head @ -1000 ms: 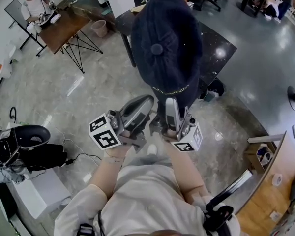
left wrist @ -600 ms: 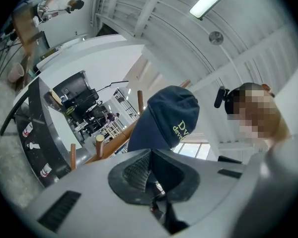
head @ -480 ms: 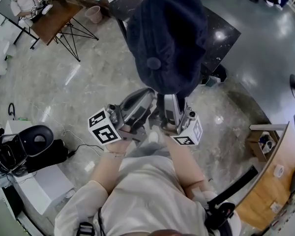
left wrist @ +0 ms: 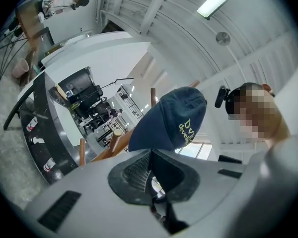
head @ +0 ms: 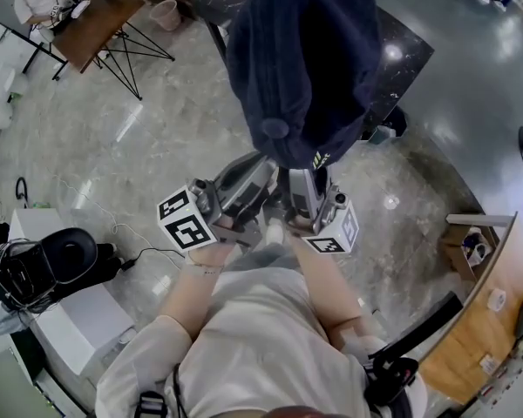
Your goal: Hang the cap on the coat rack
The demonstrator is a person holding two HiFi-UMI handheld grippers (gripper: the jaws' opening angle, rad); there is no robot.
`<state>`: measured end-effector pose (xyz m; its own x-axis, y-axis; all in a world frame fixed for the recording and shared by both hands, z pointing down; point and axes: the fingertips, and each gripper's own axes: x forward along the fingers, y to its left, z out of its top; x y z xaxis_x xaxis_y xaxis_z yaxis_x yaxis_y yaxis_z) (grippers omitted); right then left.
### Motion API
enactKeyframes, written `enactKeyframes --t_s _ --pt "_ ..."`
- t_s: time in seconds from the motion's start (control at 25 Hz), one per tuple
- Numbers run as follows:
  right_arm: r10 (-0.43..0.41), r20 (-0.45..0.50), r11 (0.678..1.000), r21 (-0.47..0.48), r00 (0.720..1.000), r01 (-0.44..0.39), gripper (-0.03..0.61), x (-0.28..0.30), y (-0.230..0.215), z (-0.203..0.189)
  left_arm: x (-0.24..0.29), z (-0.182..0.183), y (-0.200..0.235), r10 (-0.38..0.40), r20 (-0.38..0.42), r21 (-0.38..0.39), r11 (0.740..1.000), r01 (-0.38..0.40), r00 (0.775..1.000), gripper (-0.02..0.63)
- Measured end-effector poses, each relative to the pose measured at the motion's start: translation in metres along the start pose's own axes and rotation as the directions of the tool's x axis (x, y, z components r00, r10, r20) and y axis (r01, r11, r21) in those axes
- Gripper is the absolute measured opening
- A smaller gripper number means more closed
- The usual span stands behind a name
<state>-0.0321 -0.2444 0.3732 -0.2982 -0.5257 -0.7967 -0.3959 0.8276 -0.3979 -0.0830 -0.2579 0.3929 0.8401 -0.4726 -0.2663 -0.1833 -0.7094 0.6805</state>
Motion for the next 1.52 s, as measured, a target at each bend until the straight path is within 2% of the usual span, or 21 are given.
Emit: enactKeyframes --t_s 0.16,0.4,0.8,1.12,1.32,1.52 --pt "-0.031 -0.007 0.999 0.015 0.999 0.031 0.126 -0.007 -0.006 -0.004 0.001 -0.003 0.0 0.001 -0.007 -0.002 1.0 -0.001 1.0 0.008" --pt "-0.134 -0.033 0.99 0.043 0.99 0.135 0.124 -0.027 -0.028 -0.018 -0.002 -0.01 0.006 0.011 -0.016 -0.012 1.0 -0.011 1.0 0.008" --pt "-0.254 -0.087 0.963 0.073 0.963 0.26 0.124 -0.071 -0.056 -0.038 -0.009 -0.043 0.032 0.051 -0.049 -0.08 0.995 -0.055 0.998 0.008" --pt "-0.329 -0.15 0.942 0.012 0.932 0.334 0.124 -0.098 -0.068 -0.047 -0.015 -0.073 0.053 0.06 -0.081 -0.183 0.98 -0.074 0.995 0.008" --pt "-0.352 -0.178 0.936 -0.065 0.919 0.346 0.124 -0.108 -0.072 -0.025 0.009 -0.087 0.045 0.034 -0.114 -0.156 0.986 -0.052 0.993 0.008" --pt "-0.371 -0.174 0.928 -0.102 0.912 0.358 0.123 -0.111 -0.073 -0.003 0.023 -0.1 0.032 -0.013 -0.139 -0.174 0.985 -0.012 0.99 0.008"
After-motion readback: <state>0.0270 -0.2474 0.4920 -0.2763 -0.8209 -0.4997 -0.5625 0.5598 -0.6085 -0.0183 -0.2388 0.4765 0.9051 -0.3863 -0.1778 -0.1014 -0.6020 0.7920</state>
